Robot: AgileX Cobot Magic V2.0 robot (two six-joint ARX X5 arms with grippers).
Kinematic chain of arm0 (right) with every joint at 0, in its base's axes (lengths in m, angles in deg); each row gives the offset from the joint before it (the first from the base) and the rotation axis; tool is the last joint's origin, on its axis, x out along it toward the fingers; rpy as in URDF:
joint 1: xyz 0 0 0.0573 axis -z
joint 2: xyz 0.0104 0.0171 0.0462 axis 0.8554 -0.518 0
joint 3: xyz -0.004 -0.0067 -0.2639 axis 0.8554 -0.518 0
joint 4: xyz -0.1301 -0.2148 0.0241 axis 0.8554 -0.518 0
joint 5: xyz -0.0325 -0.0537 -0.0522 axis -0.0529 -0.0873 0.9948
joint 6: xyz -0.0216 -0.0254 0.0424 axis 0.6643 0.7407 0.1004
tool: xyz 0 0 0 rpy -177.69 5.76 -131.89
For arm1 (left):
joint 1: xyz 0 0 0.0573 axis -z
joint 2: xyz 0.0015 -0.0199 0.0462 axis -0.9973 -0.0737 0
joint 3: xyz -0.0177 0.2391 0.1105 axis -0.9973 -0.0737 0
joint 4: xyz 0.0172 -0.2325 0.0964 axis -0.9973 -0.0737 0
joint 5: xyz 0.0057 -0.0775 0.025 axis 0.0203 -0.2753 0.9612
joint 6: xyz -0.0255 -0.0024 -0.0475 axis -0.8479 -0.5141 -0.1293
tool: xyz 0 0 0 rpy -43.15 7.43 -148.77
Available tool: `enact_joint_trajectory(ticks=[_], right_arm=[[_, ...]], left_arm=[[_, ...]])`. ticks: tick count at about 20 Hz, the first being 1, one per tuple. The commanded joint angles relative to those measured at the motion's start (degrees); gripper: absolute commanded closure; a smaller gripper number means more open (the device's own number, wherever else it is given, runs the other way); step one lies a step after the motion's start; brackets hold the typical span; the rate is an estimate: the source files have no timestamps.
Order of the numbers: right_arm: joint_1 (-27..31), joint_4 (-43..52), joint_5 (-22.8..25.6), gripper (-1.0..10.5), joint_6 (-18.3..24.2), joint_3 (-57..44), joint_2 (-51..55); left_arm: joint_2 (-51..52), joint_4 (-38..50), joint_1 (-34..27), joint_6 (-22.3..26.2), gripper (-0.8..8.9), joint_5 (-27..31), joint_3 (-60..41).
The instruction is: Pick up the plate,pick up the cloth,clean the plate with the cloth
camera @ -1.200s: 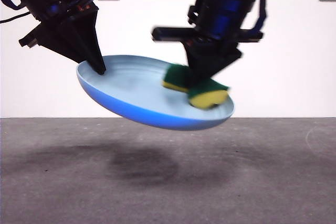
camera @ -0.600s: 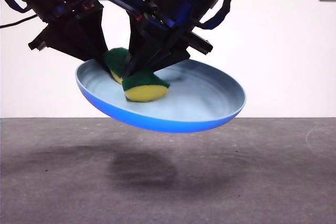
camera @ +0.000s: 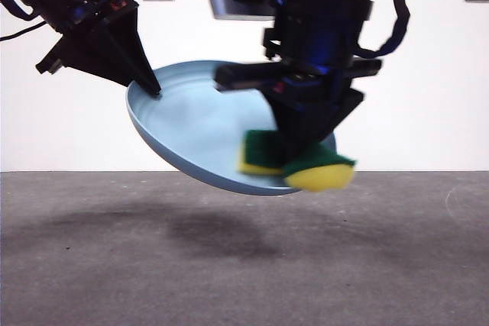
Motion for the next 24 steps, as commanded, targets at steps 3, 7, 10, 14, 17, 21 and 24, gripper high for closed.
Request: enact_joint_trajectory(ticks=[3, 7, 10, 14, 17, 21, 24], right_arm=[[3.78, 6.47, 3.85, 9.6, -0.59, -1.20, -1.42], [5.16, 14.58, 2.32, 9.6, -0.55, -1.20, -1.42], [5.40, 23.02, -12.09, 9.6, -1.46, -1.20, -1.42], [2.95, 27.52, -24.92, 9.6, -3.67, -1.20, -1.77], [-0.22, 25.62, -26.14, 9.6, -3.43, -1.20, -1.86], [-2.49, 15.30, -25.16, 9.6, -2.03, -1.20, -1.86], [-2.47, 6.40, -14.91, 9.6, -1.81, -1.20, -1.68]], left_arm=[[0.50, -3.89, 0.28, 1.20, 8.22, -4.20, 0.50], [0.50, -5.31, 0.50, 2.23, 8.22, -4.17, 0.50], [0.50, -4.94, 0.50, 2.21, 8.22, -4.15, 0.50], [0.50, -2.25, 0.50, 1.49, 8.22, -4.02, 0.50], [0.50, 1.27, 0.46, -0.59, 8.22, -4.00, 0.50], [0.50, 2.12, -0.74, -0.92, 8.22, -3.80, 0.50], [0.50, 1.66, -2.12, -0.72, 8.22, -0.31, 0.50]])
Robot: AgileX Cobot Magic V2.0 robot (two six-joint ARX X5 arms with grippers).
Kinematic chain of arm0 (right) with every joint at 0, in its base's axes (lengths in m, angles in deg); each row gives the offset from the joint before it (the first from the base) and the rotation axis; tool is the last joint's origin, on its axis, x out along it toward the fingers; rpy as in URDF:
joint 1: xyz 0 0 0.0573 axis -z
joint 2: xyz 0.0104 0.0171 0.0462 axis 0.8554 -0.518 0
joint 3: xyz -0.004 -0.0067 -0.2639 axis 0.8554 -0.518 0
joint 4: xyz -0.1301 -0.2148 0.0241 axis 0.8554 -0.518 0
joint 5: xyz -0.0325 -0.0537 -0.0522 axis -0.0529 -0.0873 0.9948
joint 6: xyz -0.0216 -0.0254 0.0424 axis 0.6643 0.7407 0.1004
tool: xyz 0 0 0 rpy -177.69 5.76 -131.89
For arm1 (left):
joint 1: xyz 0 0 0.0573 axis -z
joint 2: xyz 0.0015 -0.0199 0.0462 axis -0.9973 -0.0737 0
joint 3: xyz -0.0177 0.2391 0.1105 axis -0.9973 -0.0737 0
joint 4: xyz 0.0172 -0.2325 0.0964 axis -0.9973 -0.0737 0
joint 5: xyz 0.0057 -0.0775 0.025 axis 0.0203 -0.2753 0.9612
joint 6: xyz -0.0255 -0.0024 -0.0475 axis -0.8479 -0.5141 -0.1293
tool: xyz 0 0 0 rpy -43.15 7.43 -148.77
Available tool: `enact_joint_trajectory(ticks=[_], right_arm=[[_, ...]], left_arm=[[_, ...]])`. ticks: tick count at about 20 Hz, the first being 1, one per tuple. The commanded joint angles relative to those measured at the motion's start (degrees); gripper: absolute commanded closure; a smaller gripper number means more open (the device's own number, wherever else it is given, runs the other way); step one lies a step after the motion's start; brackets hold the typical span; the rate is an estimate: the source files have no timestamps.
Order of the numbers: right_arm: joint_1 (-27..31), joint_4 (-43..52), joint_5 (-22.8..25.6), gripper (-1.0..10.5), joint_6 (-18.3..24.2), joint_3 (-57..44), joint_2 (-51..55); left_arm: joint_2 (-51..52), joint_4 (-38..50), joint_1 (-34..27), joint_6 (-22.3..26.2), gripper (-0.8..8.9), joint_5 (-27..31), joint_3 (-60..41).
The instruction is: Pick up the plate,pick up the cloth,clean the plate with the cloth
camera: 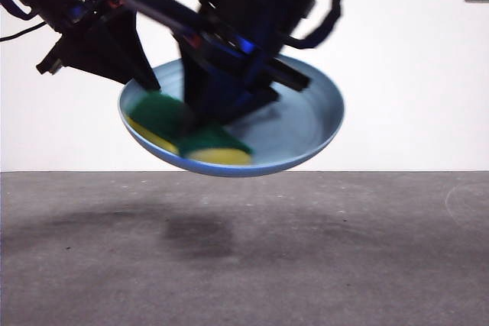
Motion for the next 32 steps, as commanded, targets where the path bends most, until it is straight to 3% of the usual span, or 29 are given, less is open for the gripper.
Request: enact_joint_trajectory(ticks=[1, 2, 6, 13, 16, 18, 25, 26, 27, 29, 30, 32], right_arm=[[0.50, -6.47, 9.86, 9.6, 0.42, -1.03, -0.70], [0.50, -7.06, 13.05, 9.6, 0.44, -1.03, 0.48], [0.50, -6.71, 13.59, 9.6, 0.39, -1.03, 7.74], [1.01, -6.91, 13.92, 9.6, 0.37, -1.03, 16.57], [1.03, -7.37, 16.83, 9.6, 0.37, -1.03, 19.63], [1.42, -9.03, 19.52, 9.6, 0.37, -1.03, 22.14], [4.07, -15.04, 19.61, 9.6, 0.17, -1.03, 25.99], [4.44, -15.19, 19.50, 9.6, 0.17, -1.03, 26.01], [4.83, -15.32, 19.45, 9.6, 0.17, -1.03, 26.01], [5.92, -15.39, 19.39, 9.6, 0.20, -1.03, 25.86], [6.47, -15.39, 19.10, 9.6, 0.17, -1.03, 25.81], [7.69, -15.37, 19.08, 9.6, 0.17, -1.03, 25.44]], left_arm=[[0.50, 0.39, -0.96, -0.81, 8.22, 4.07, 0.50], [0.35, -0.50, -1.01, 0.74, 8.22, 9.05, 0.50], [-1.86, -1.75, -1.31, 3.30, 8.22, 19.39, 0.50], [-7.63, -0.83, -2.23, 3.74, 8.22, 21.11, 0.50], [-10.75, -0.37, -2.54, 4.17, 8.22, 21.59, 0.50], [-12.98, 0.26, -2.54, 4.37, 8.22, 25.03, 0.50], [-18.08, 1.57, -2.36, 6.05, 8.12, 26.49, 0.50], [-18.14, 1.60, -2.36, 5.97, 7.77, 26.51, 0.50], [-18.12, 1.97, -2.36, 5.75, 6.82, 26.56, 0.50], [-18.12, 2.38, -2.38, 4.87, 3.68, 26.75, 0.50], [-18.12, 2.45, -2.38, 4.00, 2.69, 26.84, 0.50], [-17.73, 2.62, -2.29, 3.02, 2.73, 26.56, 0.50]])
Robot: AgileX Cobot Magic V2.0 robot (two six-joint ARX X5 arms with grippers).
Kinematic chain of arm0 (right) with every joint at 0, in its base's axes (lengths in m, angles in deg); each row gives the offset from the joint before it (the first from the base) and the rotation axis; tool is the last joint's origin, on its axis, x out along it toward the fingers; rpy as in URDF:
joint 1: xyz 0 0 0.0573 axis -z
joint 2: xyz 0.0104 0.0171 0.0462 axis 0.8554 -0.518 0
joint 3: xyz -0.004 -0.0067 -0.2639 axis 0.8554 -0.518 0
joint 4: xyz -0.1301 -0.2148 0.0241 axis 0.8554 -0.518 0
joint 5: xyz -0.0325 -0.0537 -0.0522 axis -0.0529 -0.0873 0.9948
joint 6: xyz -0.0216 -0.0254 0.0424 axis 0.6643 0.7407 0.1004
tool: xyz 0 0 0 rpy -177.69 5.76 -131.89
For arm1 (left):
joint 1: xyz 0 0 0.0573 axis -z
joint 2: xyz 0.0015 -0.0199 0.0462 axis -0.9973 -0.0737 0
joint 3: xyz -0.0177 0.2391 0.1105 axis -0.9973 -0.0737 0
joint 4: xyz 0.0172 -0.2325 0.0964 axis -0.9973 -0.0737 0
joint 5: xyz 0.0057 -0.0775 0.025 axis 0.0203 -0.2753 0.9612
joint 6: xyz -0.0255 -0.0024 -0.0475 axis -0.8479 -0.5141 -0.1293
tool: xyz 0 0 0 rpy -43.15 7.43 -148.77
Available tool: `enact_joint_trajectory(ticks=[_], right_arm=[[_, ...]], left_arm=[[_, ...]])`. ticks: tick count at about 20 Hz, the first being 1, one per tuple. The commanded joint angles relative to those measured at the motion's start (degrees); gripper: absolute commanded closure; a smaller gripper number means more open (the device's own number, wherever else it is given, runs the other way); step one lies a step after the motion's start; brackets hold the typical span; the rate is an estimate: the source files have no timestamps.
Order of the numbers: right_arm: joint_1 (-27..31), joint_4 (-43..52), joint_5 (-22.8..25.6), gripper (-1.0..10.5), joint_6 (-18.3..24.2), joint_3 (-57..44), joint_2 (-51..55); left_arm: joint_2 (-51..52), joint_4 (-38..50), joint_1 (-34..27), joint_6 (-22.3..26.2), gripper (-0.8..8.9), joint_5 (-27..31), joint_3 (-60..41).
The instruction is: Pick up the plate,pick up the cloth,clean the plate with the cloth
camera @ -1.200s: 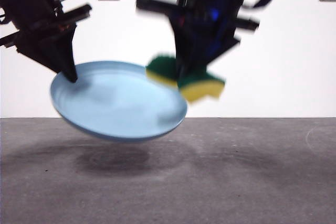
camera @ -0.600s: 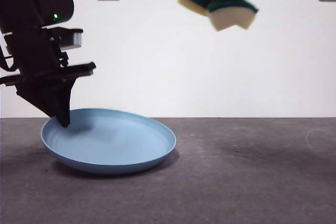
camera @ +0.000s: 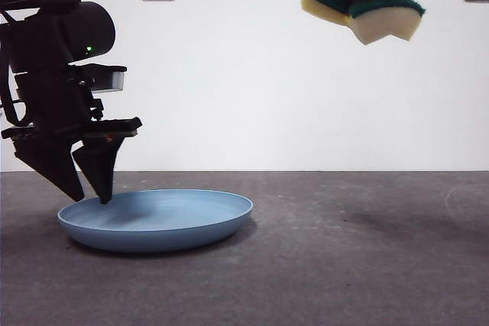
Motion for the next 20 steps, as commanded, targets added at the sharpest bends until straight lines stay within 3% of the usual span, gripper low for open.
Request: enact_joint_trajectory(ticks=[1, 9, 12, 20], right_arm=[[1.57, 0.31, -0.04, 9.6, -0.02, -0.52, -0.79], [7.30, 1.53, -0.72, 9.6, -3.61, -0.52, -12.37], [11.34, 5.46, -8.48, 9.6, -4.20, -0.52, -19.26], [19.19, 9.86, -15.23, 9.6, -5.35, -0.52, -33.55]], left_arm=[[0.28, 0.50, 0.44, -1.25, 2.74, -0.02, -0.37], [18.01, 2.78, 5.01, -6.08, 2.79, 2.47, -0.39], [26.08, 3.13, 7.63, -6.16, 2.79, 8.04, -0.44], [39.45, 5.55, 15.56, -8.92, 2.81, 17.57, -10.95]])
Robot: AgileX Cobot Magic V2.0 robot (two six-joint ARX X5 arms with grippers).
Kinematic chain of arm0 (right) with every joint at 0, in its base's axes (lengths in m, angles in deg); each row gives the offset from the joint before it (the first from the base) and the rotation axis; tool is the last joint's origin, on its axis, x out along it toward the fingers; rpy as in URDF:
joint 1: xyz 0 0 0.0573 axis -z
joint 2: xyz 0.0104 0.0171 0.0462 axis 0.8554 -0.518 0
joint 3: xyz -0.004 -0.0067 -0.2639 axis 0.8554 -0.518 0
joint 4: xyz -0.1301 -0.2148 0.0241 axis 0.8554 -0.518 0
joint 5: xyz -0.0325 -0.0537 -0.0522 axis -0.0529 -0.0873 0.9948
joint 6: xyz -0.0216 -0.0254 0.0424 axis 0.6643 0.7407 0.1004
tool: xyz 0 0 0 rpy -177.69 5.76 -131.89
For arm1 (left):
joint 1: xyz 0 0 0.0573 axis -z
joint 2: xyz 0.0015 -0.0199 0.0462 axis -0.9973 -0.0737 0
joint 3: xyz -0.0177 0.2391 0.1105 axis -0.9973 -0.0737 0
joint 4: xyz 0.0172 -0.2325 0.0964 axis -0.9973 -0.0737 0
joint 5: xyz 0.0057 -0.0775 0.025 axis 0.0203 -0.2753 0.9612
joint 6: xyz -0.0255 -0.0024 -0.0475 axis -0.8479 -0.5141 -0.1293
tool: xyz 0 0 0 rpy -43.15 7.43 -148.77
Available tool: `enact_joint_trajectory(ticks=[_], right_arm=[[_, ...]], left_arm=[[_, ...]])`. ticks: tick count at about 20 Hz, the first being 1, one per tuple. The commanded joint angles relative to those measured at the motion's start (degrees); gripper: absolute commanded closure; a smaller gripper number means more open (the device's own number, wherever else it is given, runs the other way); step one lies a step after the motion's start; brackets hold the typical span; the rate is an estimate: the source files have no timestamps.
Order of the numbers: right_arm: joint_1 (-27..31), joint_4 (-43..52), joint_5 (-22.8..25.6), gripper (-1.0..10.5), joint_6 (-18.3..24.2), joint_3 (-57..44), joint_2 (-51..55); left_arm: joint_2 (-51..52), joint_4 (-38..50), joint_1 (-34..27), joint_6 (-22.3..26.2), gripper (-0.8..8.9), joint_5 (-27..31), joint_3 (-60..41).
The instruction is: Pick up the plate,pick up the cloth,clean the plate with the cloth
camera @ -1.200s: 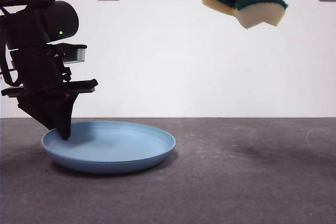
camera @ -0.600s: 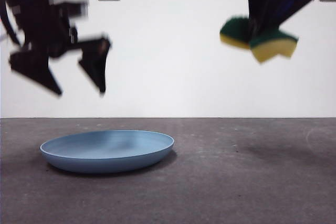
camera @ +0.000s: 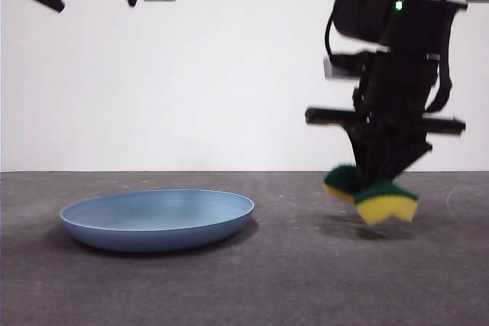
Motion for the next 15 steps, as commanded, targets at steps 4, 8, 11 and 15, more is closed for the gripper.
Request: enact_joint_trajectory(ticks=[4, 8, 11, 15], right_arm=[[0.66, 0.28, -0.46, 9.6, 0.39, -0.52, -4.04], [0.66, 0.61, -0.42, 6.9, 0.50, -0.52, -4.04], [0.66, 0.61, -0.42, 5.3, 0.50, -0.52, -4.02], [0.66, 0.61, -0.42, 5.3, 0.55, -0.52, -4.02]], left_arm=[[4.98, 0.96, 3.65, -3.02, 2.82, 2.64, -8.87], [5.14, 0.94, 4.37, -2.97, 2.82, 3.32, -9.27], [5.14, 0.92, 4.37, -2.95, 2.82, 3.30, -9.27], [5.14, 0.39, 4.37, -2.95, 2.82, 3.30, -9.27]])
